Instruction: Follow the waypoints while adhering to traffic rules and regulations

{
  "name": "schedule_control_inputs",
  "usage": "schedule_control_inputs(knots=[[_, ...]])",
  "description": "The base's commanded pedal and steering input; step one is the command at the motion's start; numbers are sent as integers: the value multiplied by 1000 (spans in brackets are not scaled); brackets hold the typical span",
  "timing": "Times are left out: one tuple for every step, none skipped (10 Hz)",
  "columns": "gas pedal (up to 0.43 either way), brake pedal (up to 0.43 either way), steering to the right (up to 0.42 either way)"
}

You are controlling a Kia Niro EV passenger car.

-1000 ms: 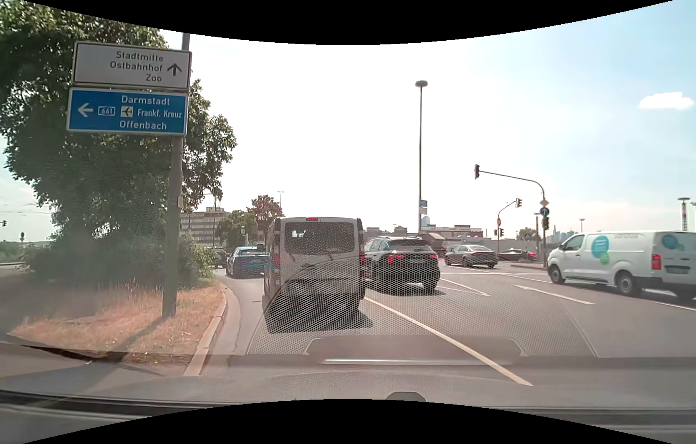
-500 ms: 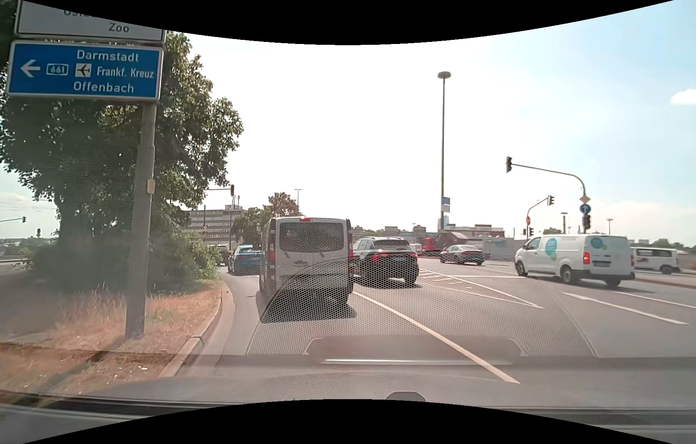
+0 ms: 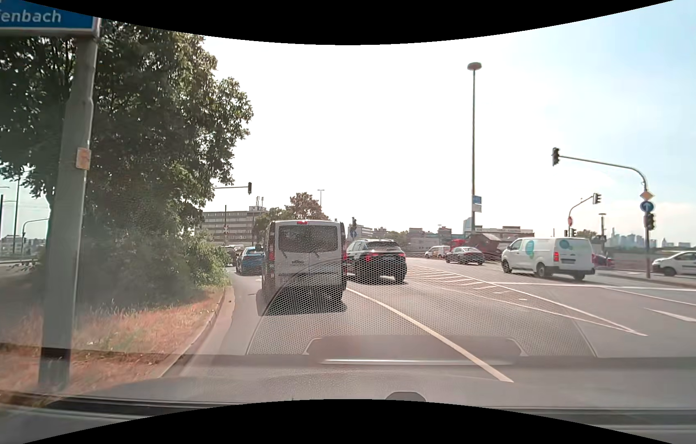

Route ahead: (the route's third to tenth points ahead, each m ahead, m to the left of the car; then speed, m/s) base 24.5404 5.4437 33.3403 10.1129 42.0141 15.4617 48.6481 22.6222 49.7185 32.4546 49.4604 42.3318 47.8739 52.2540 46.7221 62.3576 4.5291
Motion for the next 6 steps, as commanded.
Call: schedule_control_inputs(knots=[[248, 0, -142], [248, 0, -135], [248, 0, -132], [248, 0, -132], [248, 0, -132], [248, 0, -133]])
